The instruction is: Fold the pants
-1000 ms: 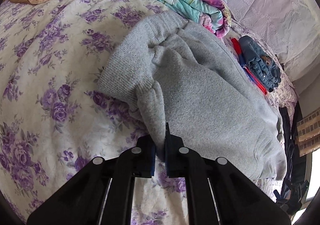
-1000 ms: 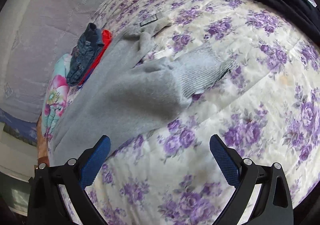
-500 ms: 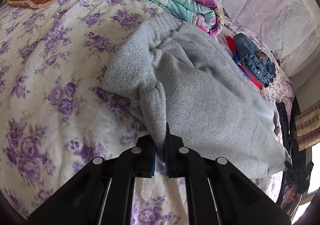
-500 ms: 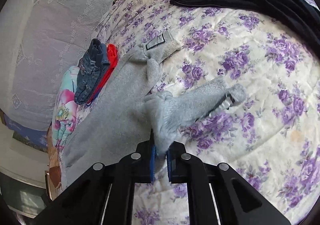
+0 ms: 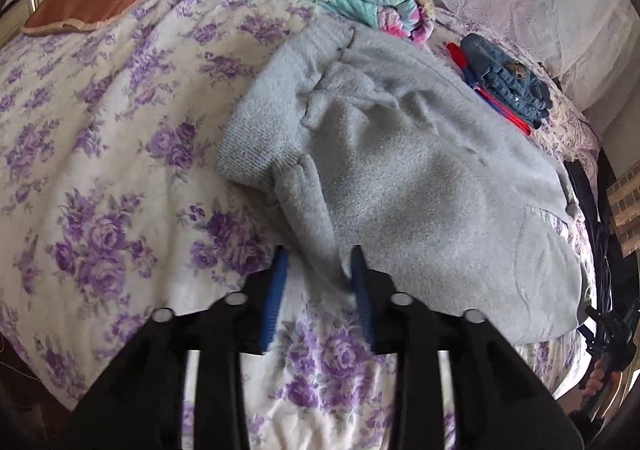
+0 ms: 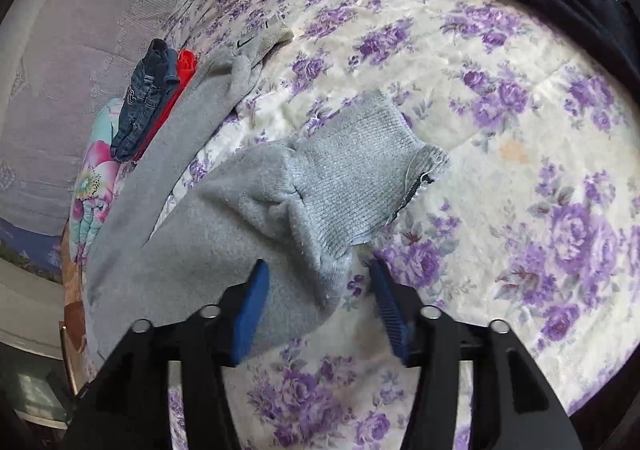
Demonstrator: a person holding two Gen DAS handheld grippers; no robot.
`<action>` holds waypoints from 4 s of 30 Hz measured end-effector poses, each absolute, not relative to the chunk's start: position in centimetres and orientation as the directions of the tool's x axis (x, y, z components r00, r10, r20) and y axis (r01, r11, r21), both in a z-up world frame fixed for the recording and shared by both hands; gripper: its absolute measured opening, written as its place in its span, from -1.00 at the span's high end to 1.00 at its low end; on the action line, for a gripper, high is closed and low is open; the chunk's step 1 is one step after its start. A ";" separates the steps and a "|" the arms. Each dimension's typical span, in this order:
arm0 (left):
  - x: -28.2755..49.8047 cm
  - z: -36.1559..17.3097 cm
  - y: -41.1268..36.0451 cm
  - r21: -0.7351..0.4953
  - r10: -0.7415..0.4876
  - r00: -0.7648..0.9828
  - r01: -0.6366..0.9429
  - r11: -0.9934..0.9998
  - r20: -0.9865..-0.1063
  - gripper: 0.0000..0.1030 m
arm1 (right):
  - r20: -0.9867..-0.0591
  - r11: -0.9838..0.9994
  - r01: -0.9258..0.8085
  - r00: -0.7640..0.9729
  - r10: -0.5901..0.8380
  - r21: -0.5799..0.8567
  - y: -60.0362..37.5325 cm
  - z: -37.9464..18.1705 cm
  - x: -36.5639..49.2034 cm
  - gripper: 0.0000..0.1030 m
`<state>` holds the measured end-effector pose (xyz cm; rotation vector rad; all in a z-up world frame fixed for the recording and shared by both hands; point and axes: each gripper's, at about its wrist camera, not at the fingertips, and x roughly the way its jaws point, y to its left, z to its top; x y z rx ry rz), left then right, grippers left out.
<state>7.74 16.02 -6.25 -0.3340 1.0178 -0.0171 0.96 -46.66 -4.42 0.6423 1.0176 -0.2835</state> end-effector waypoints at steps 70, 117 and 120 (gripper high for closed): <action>37.2 -5.1 13.3 -0.309 -0.502 0.173 0.608 0.732 -0.847 0.81 | -0.865 0.735 -0.676 0.336 0.374 0.055 -8.2 -1.1 36.2 0.77; 14.1 -6.5 13.0 -0.488 -0.526 0.337 0.197 0.850 -0.781 -0.28 | -0.856 0.761 -0.588 0.211 0.471 0.274 -7.4 -3.4 4.9 0.79; 13.2 -9.0 12.0 -0.416 -0.445 0.404 0.162 0.895 -0.799 -0.17 | -0.893 0.751 -0.586 0.101 0.439 0.303 -5.8 -6.2 4.6 0.83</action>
